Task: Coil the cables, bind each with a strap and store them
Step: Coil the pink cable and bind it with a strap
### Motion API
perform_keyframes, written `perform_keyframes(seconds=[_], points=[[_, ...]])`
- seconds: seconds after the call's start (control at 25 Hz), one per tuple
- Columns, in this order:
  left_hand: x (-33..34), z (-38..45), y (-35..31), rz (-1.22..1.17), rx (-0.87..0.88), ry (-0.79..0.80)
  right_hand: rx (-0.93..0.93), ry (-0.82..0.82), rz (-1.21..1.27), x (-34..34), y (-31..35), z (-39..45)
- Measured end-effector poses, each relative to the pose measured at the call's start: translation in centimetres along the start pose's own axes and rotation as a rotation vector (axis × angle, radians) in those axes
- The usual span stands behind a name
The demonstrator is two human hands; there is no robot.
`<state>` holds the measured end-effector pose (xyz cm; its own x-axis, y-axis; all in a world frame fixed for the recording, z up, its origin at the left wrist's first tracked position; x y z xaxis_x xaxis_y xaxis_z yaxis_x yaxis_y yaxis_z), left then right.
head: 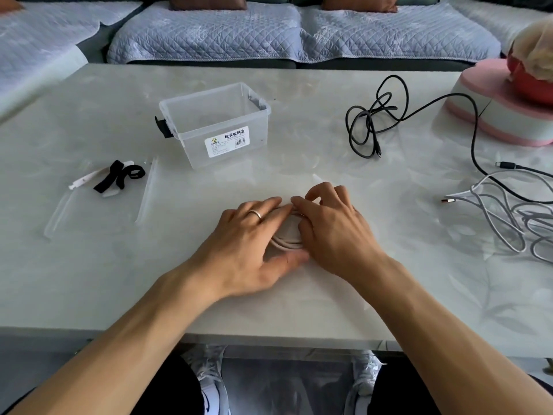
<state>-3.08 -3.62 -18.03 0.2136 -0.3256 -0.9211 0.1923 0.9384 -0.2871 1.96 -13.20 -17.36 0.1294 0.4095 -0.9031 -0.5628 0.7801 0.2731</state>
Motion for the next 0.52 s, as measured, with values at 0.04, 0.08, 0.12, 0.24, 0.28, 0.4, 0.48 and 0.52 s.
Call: perform_keyframes(seconds=[0.04, 0.08, 0.12, 0.24, 0.28, 0.4, 0.48, 0.52], points=[[0.4, -0.2, 0.2, 0.025, 0.038, 0.059, -0.029, -0.012, -0.006, -0.1, 0.0, 0.0], [0.4, -0.2, 0.2, 0.031, 0.074, 0.063, -0.064, -0.031, -0.003, -0.2, 0.1, 0.0], [0.1, -0.1, 0.3, 0.026, 0.099, 0.037, -0.099, -0.045, 0.004, -0.3, 0.3, -0.1], [0.0, 0.0, 0.3, 0.010, 0.137, -0.031, -0.203, -0.041, 0.006, -0.4, 1.0, -0.4], [0.1, -0.1, 0.2, 0.010, 0.143, -0.041, -0.242, -0.028, 0.006, -0.6, 1.2, -0.6], [0.2, -0.2, 0.1, 0.022, 0.148, -0.067, -0.313, 0.070, -0.010, -0.4, 1.2, -1.6], [0.1, -0.2, 0.1, 0.038, 0.152, -0.074, -0.329, 0.108, -0.053, -0.1, 1.1, -2.0], [0.1, -0.3, 0.0, 0.052, 0.161, -0.067, -0.330, 0.114, -0.063, 0.1, 1.1, -2.1]])
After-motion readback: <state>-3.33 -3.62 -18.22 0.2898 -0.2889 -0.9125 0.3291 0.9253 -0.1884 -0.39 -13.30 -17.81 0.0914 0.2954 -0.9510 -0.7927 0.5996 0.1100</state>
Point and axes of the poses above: each hand's wrist, its own z-axis towards the middle knuckle, its own x-axis out of the palm, y = z × x, the point moved 10 cm from there along z, towards the middle knuckle, and after that the axes turned 11 degrees about -y, right-handed, at the moved point
